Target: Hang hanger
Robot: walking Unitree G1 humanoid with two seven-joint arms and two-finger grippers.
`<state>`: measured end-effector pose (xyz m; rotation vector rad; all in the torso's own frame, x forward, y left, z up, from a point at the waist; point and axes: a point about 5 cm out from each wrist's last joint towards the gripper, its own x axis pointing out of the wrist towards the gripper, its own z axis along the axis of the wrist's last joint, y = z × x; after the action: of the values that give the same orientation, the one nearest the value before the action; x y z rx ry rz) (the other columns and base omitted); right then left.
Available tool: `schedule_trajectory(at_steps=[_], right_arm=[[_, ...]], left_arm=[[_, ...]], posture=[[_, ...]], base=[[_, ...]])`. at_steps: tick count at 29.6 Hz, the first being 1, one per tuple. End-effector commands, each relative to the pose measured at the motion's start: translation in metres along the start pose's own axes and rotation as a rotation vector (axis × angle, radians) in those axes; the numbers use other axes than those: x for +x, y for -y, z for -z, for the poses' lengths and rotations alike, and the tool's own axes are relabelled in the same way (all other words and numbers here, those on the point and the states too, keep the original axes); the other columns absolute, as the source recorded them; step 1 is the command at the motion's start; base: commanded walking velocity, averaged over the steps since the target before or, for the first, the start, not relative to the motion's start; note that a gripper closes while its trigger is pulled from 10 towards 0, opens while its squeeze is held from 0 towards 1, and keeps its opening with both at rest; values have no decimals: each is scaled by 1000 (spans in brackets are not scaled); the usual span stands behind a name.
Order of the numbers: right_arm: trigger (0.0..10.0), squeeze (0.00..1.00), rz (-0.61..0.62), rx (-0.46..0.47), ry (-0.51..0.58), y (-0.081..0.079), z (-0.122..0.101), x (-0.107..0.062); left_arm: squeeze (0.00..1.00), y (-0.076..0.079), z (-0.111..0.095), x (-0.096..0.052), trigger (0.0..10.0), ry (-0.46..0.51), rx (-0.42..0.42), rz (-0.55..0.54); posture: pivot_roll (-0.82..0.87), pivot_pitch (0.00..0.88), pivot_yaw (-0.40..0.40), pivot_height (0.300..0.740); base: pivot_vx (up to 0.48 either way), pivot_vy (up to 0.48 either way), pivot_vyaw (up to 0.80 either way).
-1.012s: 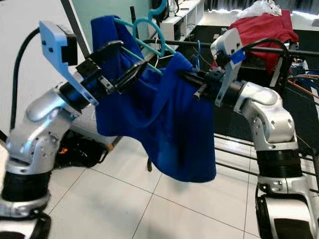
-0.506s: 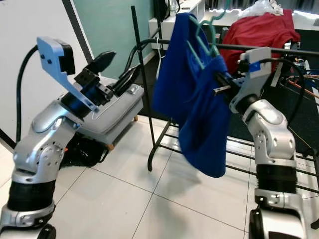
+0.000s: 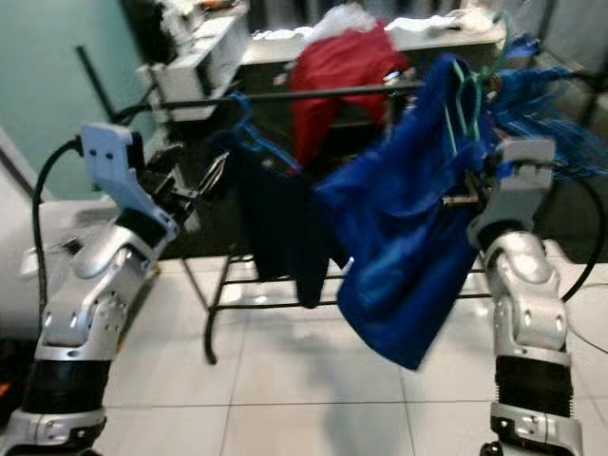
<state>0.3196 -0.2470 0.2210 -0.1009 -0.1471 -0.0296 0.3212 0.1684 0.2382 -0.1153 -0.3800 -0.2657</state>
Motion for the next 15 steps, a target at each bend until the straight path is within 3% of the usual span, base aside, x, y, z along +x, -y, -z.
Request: schedule_trajectory(at_steps=[1, 5, 9, 11, 15], right_arm=[[10000, 0, -72, -16, -49, -19, 11, -5], [10000, 0, -104, -7, -96, -25, 21, -9], [10000, 0, -217, -7, -184, -46, 40, -14], [10000, 0, -217, -7, -184, -46, 40, -14], [10000, 0, -192, -13, -177, -46, 45, -12]], left_arm=[[0, -6, 12, -4, 10000, -26, 5, -46], [0, -8, 16, -4, 10000, -32, 9, -61], [0, -25, 32, -9, 10000, -87, 42, -181], [0, -25, 32, -9, 10000, -87, 42, -181], [0, -37, 45, -24, 10000, -129, 11, -254]], posture=[[-174, 76, 64, 740], [-179, 76, 65, 740], [-184, 73, 66, 740], [-184, 73, 66, 740], [-177, 68, 56, 740]], base=[[0, 0, 0], [0, 0, 0], [0, 0, 0], [0, 0, 0], [0, 0, 0]])
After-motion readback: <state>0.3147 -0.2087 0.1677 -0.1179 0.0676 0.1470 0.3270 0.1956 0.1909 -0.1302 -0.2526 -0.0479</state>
